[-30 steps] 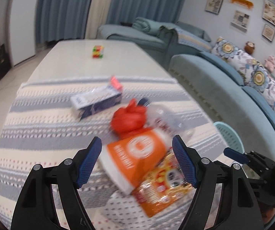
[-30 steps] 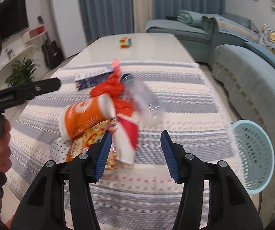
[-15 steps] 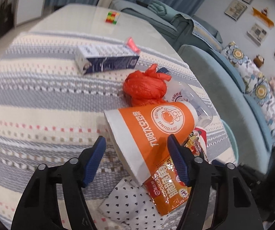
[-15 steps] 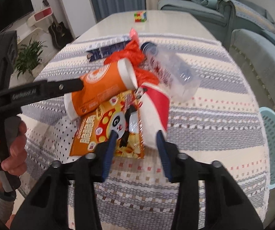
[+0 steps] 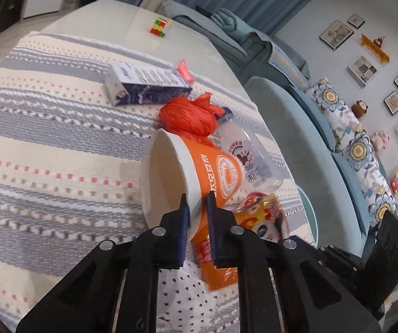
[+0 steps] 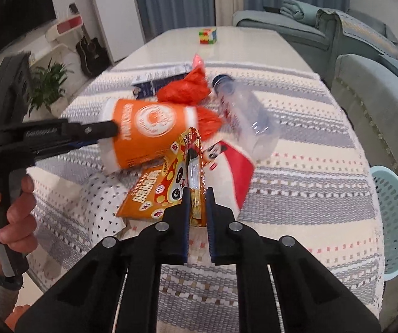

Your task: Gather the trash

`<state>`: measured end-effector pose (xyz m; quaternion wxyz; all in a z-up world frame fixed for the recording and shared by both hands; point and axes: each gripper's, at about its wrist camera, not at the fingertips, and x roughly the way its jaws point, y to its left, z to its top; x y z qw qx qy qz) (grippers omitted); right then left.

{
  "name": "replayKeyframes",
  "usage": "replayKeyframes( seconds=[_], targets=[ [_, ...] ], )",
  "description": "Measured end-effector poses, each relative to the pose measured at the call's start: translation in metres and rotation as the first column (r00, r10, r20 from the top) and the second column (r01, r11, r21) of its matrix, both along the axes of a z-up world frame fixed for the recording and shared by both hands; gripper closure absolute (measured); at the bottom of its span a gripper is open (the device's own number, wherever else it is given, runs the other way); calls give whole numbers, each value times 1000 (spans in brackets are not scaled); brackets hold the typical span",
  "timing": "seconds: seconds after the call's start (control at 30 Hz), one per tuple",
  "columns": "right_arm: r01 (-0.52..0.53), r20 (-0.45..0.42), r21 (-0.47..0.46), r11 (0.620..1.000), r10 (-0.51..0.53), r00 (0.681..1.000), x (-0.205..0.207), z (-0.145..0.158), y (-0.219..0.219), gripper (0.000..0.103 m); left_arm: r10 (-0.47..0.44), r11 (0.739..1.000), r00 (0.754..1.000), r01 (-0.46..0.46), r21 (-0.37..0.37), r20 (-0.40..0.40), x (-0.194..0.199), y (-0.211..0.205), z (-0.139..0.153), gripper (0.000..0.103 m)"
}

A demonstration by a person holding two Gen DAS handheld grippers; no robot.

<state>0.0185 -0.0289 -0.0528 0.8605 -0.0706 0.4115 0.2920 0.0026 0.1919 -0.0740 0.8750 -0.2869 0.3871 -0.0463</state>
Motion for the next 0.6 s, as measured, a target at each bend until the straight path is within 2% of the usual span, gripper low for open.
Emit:
replayKeyframes(
  seconds=[0.2,0.33,0.47,0.6],
  targets=[
    [83,40,35,996,-84,996,6,20,-30,95,54,998,999,-54,14,9,-26,12,9,97],
    [170,56,40,985,-172,984,16,26,-60,95,40,998,998,-38,54,-40,-37,12,4,95],
    [254,24,36,966,-255,967,28,17,-91,95,23,995,996,-14,97,-91,-51,7,-7,95],
    [315,-33,5,949,-315,949,36,-3,-113,95,14,996,993,-3,93,-114,-61,6,-16,95]
  ],
)
